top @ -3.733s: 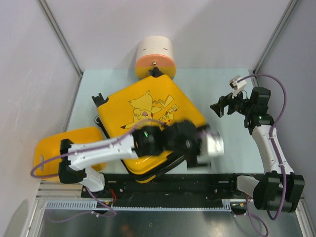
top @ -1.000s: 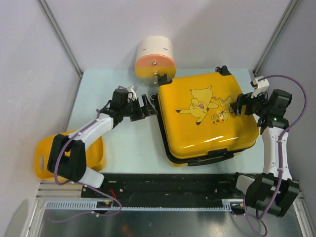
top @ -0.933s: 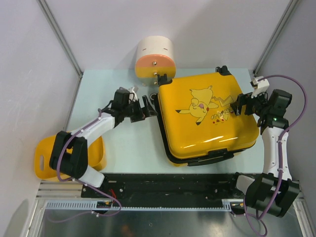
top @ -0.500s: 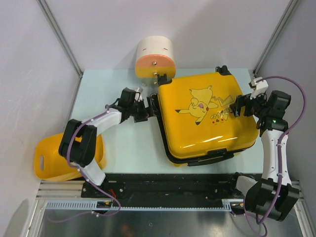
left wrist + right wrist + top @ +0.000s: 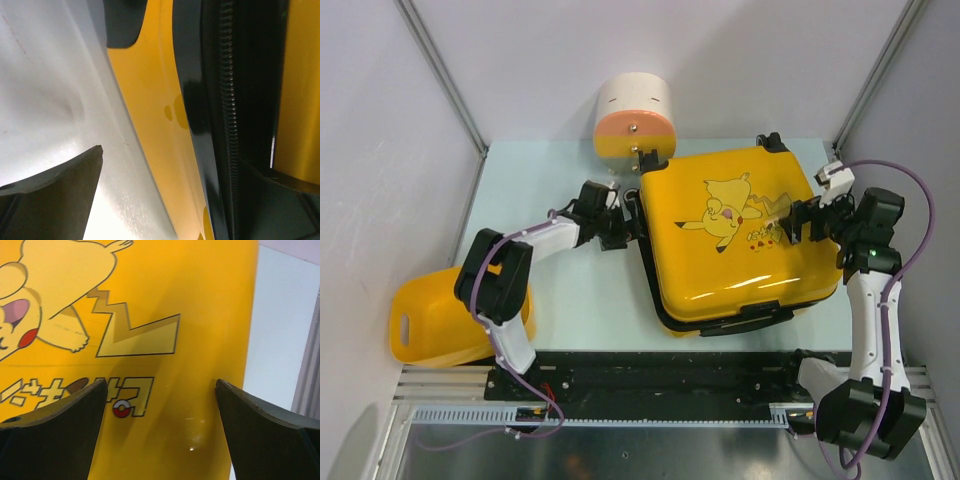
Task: Open, take out, and arrange the luggage
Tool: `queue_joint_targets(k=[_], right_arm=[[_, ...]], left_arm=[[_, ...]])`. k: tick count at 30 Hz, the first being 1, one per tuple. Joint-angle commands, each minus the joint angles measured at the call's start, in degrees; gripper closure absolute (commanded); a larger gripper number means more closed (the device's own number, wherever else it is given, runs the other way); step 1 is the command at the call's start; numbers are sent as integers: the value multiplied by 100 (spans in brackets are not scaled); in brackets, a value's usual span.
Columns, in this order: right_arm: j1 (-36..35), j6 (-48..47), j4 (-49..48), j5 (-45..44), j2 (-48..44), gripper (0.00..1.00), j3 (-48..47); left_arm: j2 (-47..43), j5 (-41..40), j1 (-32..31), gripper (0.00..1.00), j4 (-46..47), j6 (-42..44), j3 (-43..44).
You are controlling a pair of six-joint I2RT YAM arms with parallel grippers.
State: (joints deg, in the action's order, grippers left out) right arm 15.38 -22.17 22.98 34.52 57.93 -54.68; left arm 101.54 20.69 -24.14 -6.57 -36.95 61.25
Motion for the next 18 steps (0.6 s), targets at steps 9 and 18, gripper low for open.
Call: queue_joint_targets(k=[9, 18], right_arm=[[-1519, -569, 1761, 416, -976, 6, -710], [-2425, -41, 1692, 135, -1838, 4, -1220]], left_arm=[[-1161, 622, -767, 0, 7, -102, 756], [-1181, 541, -1207, 0, -503, -163, 1600]])
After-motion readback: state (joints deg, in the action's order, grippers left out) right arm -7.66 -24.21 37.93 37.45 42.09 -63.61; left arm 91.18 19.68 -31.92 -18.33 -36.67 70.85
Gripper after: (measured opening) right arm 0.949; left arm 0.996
